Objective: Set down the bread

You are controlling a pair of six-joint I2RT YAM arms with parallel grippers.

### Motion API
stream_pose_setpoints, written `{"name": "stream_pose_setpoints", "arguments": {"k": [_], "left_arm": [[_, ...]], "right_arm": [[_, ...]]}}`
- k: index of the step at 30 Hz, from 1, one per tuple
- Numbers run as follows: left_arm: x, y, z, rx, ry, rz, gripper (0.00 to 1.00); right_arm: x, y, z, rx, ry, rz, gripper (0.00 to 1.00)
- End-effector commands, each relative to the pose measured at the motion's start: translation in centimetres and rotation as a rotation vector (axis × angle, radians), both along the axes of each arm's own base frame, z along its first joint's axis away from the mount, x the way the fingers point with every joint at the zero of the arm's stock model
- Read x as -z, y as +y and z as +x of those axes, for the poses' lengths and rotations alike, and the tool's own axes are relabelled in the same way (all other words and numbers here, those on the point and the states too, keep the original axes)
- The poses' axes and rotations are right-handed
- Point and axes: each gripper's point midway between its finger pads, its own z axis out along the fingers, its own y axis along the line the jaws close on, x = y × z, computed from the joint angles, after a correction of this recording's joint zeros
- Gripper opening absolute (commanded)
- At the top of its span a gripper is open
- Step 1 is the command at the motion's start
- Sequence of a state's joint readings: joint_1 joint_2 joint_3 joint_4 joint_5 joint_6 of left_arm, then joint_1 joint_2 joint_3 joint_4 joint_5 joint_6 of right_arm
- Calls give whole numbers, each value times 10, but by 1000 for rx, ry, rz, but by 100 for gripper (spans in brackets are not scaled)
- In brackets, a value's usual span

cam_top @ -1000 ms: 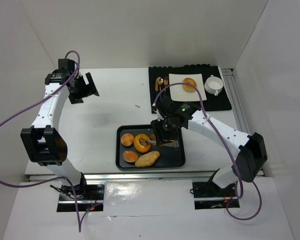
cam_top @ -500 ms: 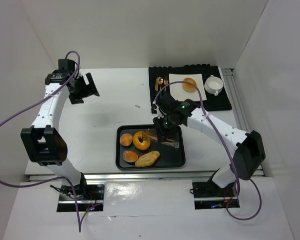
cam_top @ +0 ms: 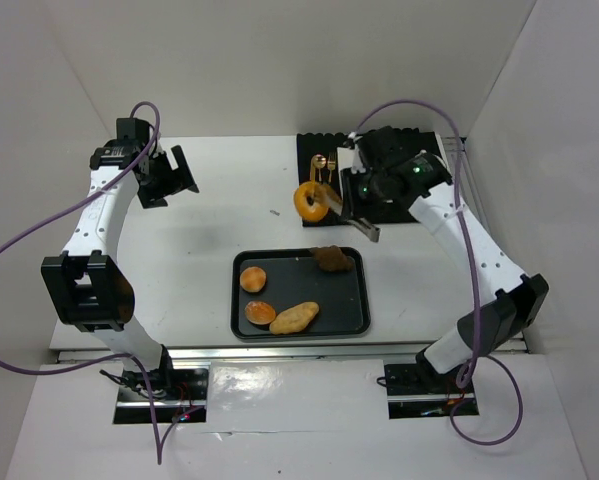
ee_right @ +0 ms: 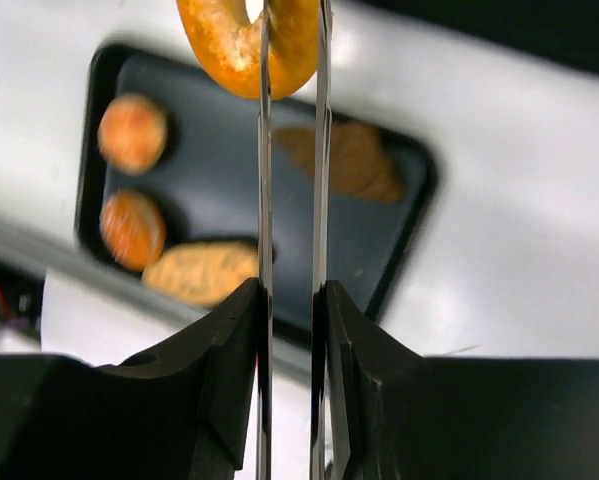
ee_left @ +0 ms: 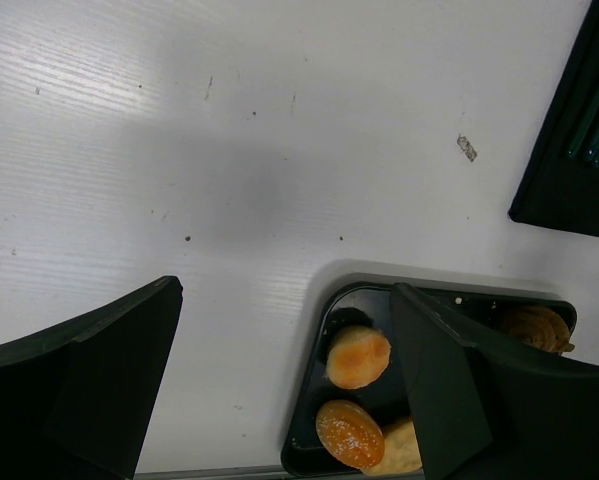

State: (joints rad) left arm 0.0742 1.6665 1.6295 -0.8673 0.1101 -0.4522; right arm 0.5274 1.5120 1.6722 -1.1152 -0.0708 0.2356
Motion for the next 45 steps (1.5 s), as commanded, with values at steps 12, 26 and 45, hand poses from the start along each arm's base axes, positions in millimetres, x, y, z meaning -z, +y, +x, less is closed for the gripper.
{"name": "stream_pose_setpoints", "arguments": {"k": [12,26,45], "left_arm": [[-2,-6,13,12,-17,-32,98],[2,-3,14,-6,-6,-23,98],[-4,-5,5,6,-18,-24,98]], "right_arm": [[35,-99,209,446,-215,-65,30],[59,-102,246,442,-200,-14,47],[-39,-78,162,384,-341,-6,54]]}}
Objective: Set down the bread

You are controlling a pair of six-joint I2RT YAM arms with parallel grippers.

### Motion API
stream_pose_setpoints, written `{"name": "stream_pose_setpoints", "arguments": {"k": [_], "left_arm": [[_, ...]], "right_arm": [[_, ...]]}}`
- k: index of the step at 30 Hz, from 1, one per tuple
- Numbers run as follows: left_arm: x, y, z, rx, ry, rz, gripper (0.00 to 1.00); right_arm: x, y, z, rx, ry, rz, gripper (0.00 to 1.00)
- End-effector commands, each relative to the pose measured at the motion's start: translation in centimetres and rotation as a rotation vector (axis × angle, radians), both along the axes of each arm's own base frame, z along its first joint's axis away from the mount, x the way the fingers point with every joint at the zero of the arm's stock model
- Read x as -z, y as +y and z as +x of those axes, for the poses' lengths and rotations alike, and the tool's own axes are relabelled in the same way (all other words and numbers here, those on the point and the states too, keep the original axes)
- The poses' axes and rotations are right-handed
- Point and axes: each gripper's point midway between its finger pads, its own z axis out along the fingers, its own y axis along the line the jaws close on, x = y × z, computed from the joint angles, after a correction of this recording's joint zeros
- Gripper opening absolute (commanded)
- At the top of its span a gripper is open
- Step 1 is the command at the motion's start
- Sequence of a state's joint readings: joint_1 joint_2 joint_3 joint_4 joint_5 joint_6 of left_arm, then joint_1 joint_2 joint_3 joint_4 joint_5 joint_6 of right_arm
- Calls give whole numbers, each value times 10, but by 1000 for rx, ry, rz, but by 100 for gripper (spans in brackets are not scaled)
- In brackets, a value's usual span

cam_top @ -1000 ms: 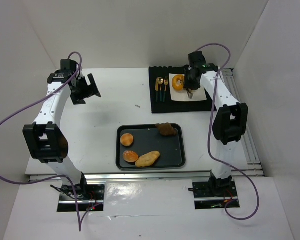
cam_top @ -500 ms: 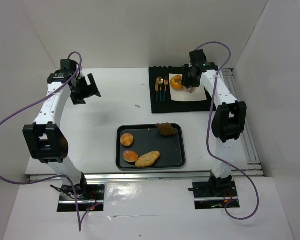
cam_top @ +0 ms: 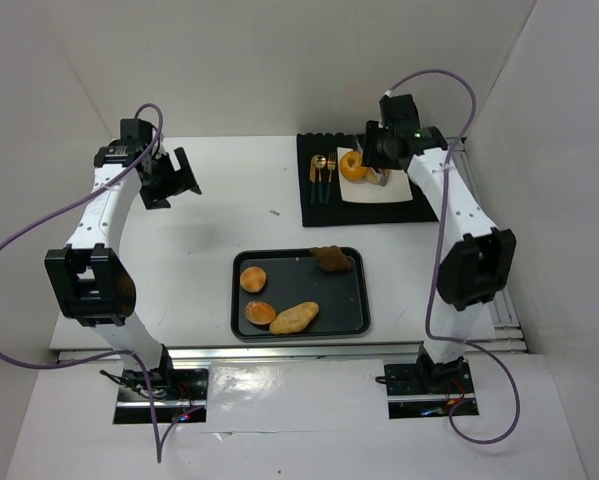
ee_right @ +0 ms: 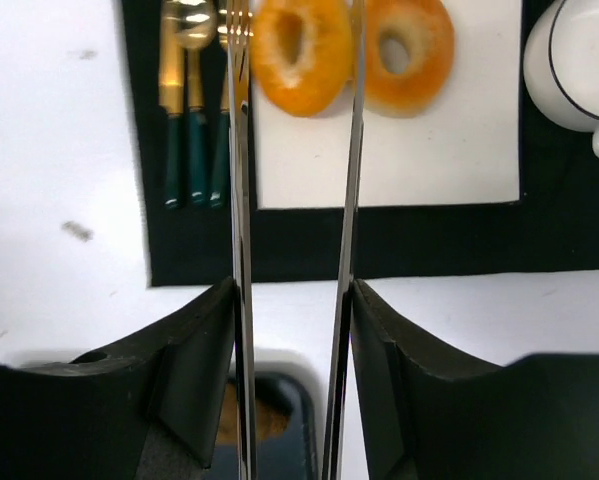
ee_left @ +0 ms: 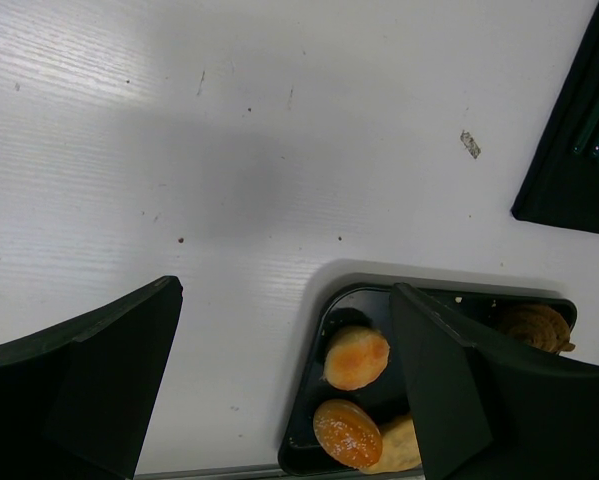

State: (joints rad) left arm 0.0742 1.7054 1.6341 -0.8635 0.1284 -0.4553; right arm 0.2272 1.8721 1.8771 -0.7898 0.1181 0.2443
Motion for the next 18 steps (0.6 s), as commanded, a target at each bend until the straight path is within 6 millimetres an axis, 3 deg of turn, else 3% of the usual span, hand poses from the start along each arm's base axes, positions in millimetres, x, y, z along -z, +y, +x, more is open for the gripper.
{"name": "stream_pose_setpoints", "arguments": {"k": [1,2,3,4,5,6,7,8,9,12,15,18], "left_arm": [[-20,-2,-1,-2,-60,-4,98],[-24,-2,-2,-2,-69,-4,98],[-21,-2,-3,-2,-60,-4,98],[-28,-2,-5,-1,-79,-3,98],[-28,-4,-5,4,-80,-10,98],[-29,-4,-8,4,-82,-10,98],[-34,-4,-10,4,-94,-9,98],[-30,-4,-11,4,-83,-10,98],[-33,-4,-12,4,-92,-10,99],[-27,-3,-18,-1,-77,-3,99],[-27,-4,-21,-1,-76,-3,99],[-31,-4,-22,-9,-85,-8,99]], "right_arm": [[-57,22,-44,-81,-103,32,54],[-53,31,-57,-124,-85,35,54],[-65,52,-79,-202,-101,74,52],[-48,61,-96,-245,-54,81,52],[-45,73,-112,-295,-39,100,52],[-53,99,-142,-405,-43,149,52],[-34,121,-173,-502,26,165,52],[-29,116,-181,-501,43,161,52],[-26,135,-205,-575,67,182,52],[-3,151,-260,-693,176,181,52],[4,166,-301,-807,246,201,52],[12,170,-326,-881,309,191,52]]}}
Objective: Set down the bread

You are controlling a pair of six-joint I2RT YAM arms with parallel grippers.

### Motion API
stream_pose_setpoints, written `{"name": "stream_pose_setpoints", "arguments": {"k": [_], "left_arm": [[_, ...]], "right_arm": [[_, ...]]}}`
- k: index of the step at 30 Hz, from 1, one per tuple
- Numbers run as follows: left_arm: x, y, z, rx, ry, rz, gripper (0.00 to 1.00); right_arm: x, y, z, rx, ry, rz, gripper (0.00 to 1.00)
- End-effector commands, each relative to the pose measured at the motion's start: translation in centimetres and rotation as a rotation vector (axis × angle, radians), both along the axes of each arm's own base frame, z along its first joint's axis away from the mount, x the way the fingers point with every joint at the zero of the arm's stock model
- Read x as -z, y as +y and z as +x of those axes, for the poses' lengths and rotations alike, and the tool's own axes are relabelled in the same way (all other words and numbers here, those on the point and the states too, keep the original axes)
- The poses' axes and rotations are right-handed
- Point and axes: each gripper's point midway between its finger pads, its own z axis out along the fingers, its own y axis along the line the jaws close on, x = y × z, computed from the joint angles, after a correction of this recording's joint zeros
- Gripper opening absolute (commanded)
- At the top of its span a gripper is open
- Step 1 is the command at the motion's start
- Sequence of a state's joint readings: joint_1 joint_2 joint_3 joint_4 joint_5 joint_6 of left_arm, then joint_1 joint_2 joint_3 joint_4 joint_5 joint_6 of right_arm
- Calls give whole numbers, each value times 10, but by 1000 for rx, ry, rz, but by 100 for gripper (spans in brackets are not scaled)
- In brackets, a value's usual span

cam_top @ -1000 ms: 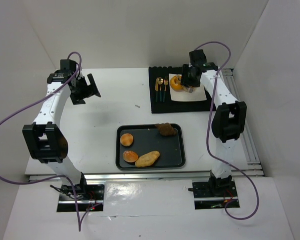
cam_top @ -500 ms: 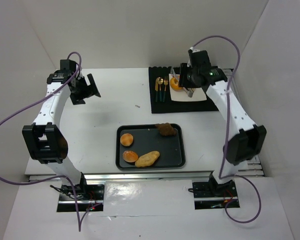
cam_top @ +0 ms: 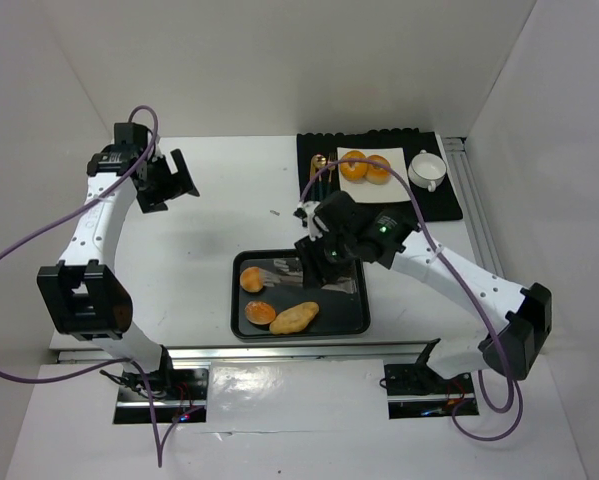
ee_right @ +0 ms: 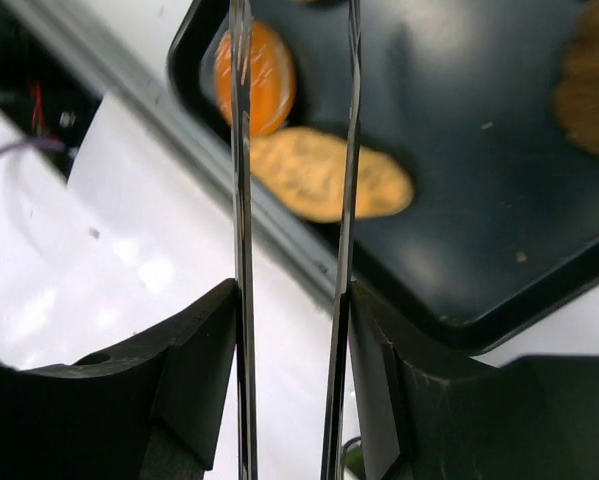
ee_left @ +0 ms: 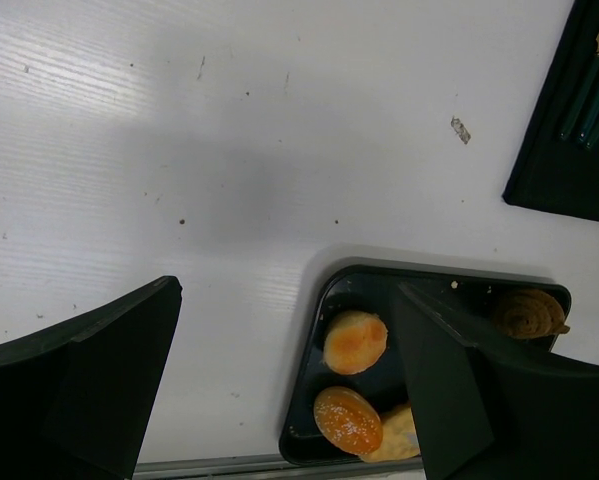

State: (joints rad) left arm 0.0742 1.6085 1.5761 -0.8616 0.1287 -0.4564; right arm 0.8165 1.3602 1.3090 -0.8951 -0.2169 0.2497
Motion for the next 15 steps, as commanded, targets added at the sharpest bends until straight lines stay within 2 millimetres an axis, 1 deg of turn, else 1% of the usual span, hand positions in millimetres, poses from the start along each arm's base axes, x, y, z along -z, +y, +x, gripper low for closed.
{"name": "stream_pose_setpoints", "arguments": {"k": [1,2,4,6,7,8,9,10,11,13,14,15], "left_arm": [[-11,-3,-5,-8,-33,-11,99],[-14,-3,-6,-8,-42,-10,99],[-15,-5,-6,-2,-43,-19,99],[-15,-5,-6,-2,-43,-19,99],[-15,-5,-6,-2,-43,-19,99],[-15,-5,-6,-2,-43,-19,99],[-15,-5,-6,-9,-42,-24,99],[-15,-5,-6,-9,-42,-24,99],[-15,-5,-6,-9,-42,-24,99],[-11,-5,-8,-9,-33,-25,99],[-11,-5,-8,-9,-33,-25,99],[-11,-5,-8,-9,-33,-25,99]], "right_arm": [[-8,2,-31,-88,45,29,54],[-8,1,-34,-95,59,29,54],[-5,4,-41,-140,77,28,54],[-6,5,-43,-168,78,36,54],[0,6,-46,-175,109,24,55],[0,5,-45,-185,102,22,55],[5,7,-50,-197,120,4,57],[4,11,-52,-220,113,3,57],[8,11,-51,-220,122,-5,57],[8,13,-54,-229,122,-6,58],[14,12,-54,-228,137,-21,58],[14,12,-54,-228,137,-21,59]]}}
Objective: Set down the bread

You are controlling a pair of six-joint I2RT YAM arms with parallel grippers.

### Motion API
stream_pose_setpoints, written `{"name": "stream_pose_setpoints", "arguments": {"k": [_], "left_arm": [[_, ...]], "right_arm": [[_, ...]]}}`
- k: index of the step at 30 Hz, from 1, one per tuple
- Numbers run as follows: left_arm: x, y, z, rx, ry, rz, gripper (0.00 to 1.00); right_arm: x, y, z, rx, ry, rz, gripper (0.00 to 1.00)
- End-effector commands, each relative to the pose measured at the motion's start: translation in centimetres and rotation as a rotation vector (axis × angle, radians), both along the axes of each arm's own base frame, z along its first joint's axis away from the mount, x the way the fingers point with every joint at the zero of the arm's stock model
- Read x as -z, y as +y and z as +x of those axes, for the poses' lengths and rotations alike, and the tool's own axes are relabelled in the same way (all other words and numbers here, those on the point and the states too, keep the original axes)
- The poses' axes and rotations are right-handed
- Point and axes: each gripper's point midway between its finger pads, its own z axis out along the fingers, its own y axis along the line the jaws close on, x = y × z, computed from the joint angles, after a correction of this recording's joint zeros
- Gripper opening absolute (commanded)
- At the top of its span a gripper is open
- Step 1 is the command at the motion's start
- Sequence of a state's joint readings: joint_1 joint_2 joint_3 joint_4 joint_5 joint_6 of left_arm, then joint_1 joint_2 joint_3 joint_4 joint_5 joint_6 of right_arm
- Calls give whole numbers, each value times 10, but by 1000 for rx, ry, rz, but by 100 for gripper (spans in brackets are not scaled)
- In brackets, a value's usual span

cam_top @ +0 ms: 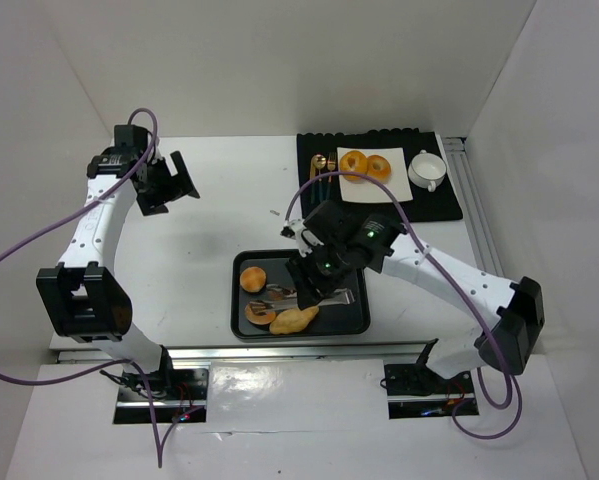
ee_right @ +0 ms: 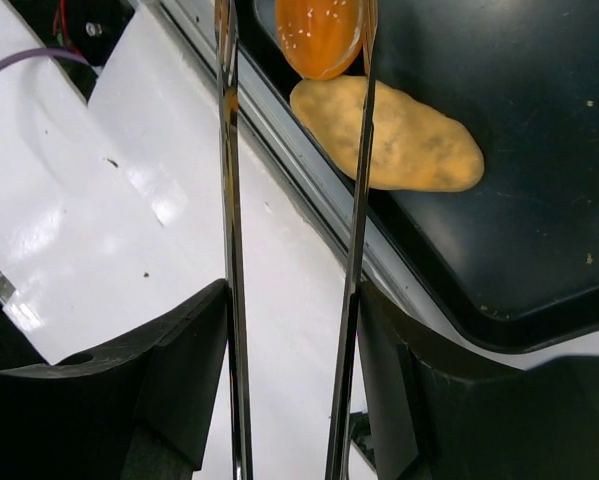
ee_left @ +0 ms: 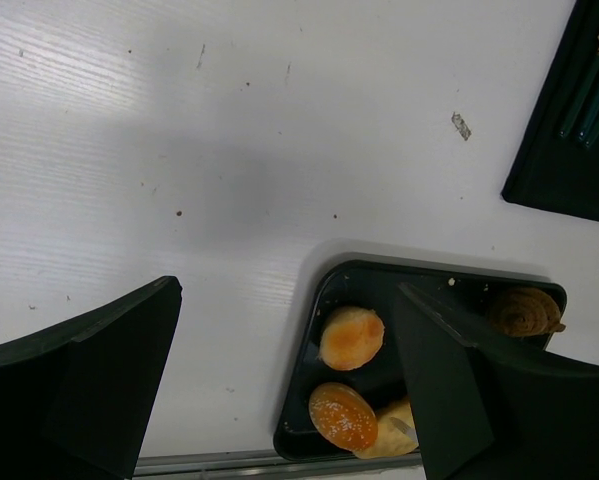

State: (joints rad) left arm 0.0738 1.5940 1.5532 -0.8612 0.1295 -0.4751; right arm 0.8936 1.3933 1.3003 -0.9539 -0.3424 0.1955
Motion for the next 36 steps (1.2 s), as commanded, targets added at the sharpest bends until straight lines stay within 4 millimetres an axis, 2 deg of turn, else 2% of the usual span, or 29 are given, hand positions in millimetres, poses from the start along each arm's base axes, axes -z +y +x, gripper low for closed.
{"name": "stream_pose_setpoints", "arguments": {"k": [1,2,16,20,21,22,25,29,30,32,33,34,35,36], "left_arm": [[-14,-4,-3,5,-43,-13,99],[-14,-3,-3,12,-44,-7,99],[-8,-1,1,7,-34,0,99],[-8,-1,1,7,-34,0,99],[-8,-1,1,7,-34,0,99],[-8,-1,1,7,-34,0,99],[-8,0,4,2,-34,7,99],[-11,1,8,2,-44,8,99],[-11,1,8,2,-44,8,99],[-12,-1,11,7,-45,0,99],[-7,-1,12,7,-33,-1,99],[-11,-2,13,12,-42,-7,99],[-7,-2,14,12,-32,-8,99],[-10,-2,16,12,-41,-7,99]], "right_arm": [[5,0,-8,-47,25,-17,59],[4,2,-12,-60,31,-12,59],[32,17,1,-112,11,-95,62],[15,23,15,-88,-56,-80,49],[14,18,19,-70,-77,-109,48],[5,18,23,-60,-104,-102,48],[-16,4,34,2,-157,-107,48],[-33,-28,49,114,-199,-159,48],[-36,-40,61,174,-243,-186,48],[-45,-70,83,310,-282,-214,48],[-51,-88,100,416,-327,-246,48],[-58,-110,117,521,-351,-250,48],[-60,-124,129,595,-374,-268,48],[-65,-151,148,749,-410,-289,48]]}}
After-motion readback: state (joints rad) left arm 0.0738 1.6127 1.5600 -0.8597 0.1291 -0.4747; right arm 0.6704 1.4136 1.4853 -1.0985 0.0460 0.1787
